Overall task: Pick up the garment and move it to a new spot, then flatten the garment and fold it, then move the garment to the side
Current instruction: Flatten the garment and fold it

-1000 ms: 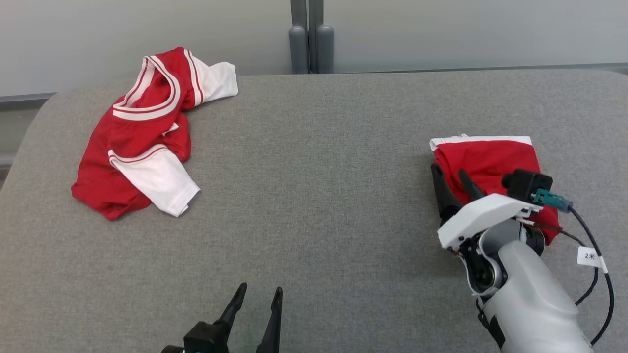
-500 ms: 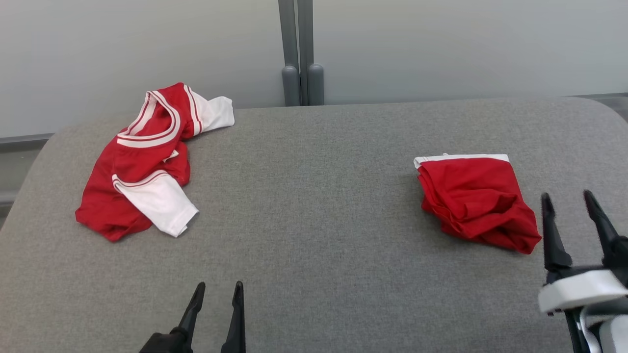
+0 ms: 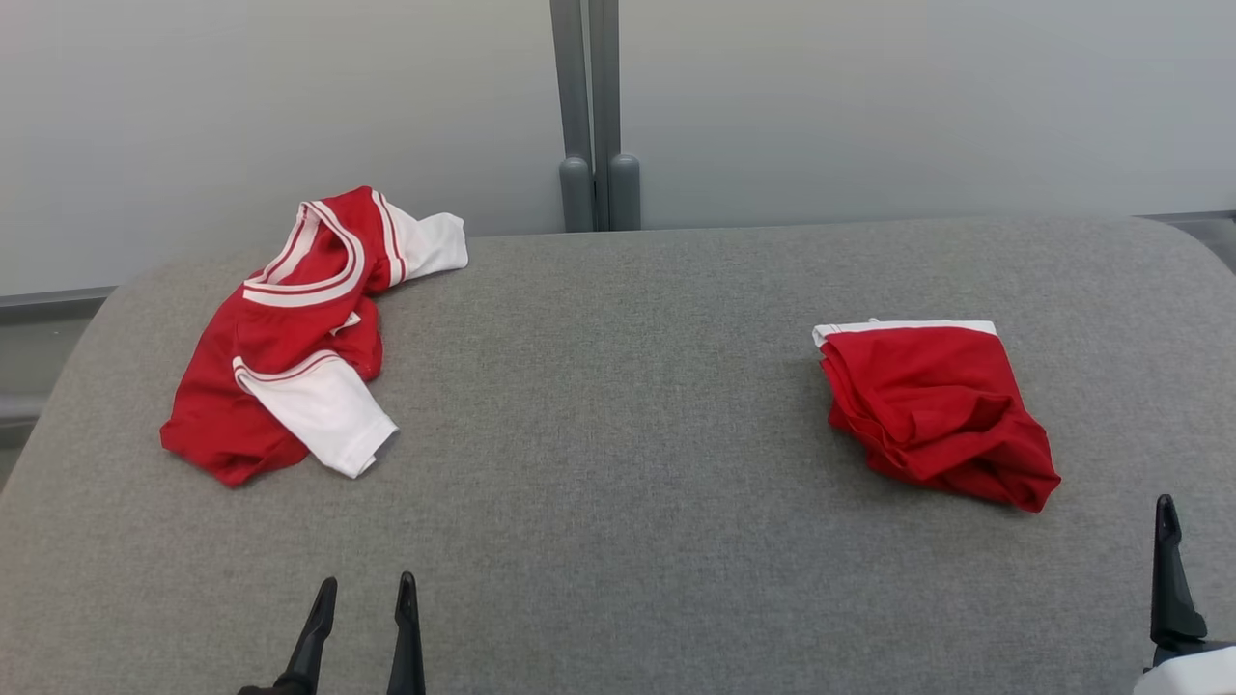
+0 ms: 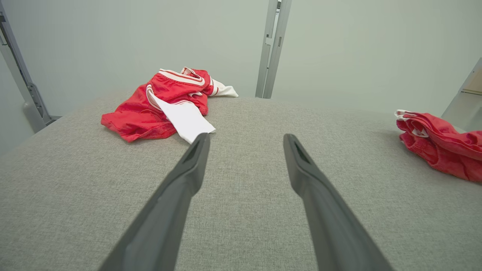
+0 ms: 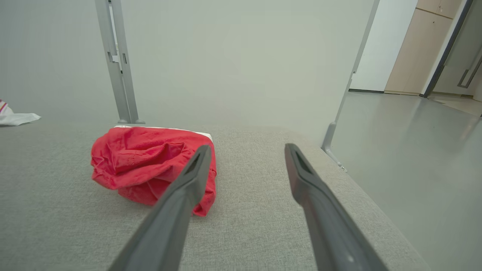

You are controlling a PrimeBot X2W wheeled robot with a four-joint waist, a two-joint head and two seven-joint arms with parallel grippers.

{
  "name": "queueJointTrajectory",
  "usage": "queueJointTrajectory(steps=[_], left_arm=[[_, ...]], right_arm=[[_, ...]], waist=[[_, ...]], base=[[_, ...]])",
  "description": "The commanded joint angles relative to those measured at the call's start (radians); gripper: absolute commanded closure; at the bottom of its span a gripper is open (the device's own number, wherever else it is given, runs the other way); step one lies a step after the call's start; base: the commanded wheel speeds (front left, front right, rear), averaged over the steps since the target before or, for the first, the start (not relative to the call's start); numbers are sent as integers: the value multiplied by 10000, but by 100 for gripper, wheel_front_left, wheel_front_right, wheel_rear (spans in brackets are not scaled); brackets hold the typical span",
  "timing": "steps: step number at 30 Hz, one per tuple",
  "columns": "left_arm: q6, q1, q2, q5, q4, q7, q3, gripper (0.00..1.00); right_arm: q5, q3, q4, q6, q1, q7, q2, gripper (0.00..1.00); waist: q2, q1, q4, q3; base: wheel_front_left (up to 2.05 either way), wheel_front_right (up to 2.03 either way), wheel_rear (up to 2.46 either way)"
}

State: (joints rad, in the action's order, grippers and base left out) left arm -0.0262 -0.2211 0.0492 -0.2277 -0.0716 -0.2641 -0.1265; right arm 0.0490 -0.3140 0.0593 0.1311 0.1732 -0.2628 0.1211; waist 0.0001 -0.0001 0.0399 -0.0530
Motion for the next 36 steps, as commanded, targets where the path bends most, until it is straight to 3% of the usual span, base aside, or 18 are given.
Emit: queueJointTrajectory(steps=[1, 9, 10, 13, 17, 24, 30, 36], left_arm=[[-56, -178, 25, 125, -17, -2, 77, 0], [-178, 134, 25, 147, -67, -4, 54, 0], [-198, 226, 24, 170, -70, -4, 21, 0], [-345, 677, 25, 216, -49, -2, -142, 0], [-490, 1098, 25, 279, -264, -2, -365, 0], [-537, 1458, 24, 110, -574, -2, -673, 0], [-425, 1520, 25, 35, -622, -2, -767, 0], [-333, 1299, 25, 35, -540, -2, -663, 0]], right_arm=[[-9, 42, 44, -9, 107, -26, 17, 0], [399, 490, 757, -9, -748, -26, 345, 1], [338, 456, 967, -10, -1066, -25, 498, 51], [85, 513, 2223, -7, -2434, -25, 924, 100], [-637, 754, 3770, -10, -4391, 118, 1466, 100], [-1718, 760, 6046, -10, -6470, 416, 1250, 100], [-1759, 1234, 7476, -10, -6356, 267, 1126, 100], [-901, 2048, 7366, -10, -5761, -22, 788, 100]], waist=[[-1, 1, -2, -3], [-1, 1, 28, 454], [-1, 1, 47, 571], [-1, 1, 168, 1350], [-1, 1, 374, 2104], [-1, 1, 705, 2554], [-1, 1, 854, 2400], [-1, 1, 723, 2276]], base=[[0, 0, 0], [0, 0, 0], [0, 0, 0], [0, 0, 0], [0, 0, 0], [0, 0, 0], [0, 0, 0], [0, 0, 0]])
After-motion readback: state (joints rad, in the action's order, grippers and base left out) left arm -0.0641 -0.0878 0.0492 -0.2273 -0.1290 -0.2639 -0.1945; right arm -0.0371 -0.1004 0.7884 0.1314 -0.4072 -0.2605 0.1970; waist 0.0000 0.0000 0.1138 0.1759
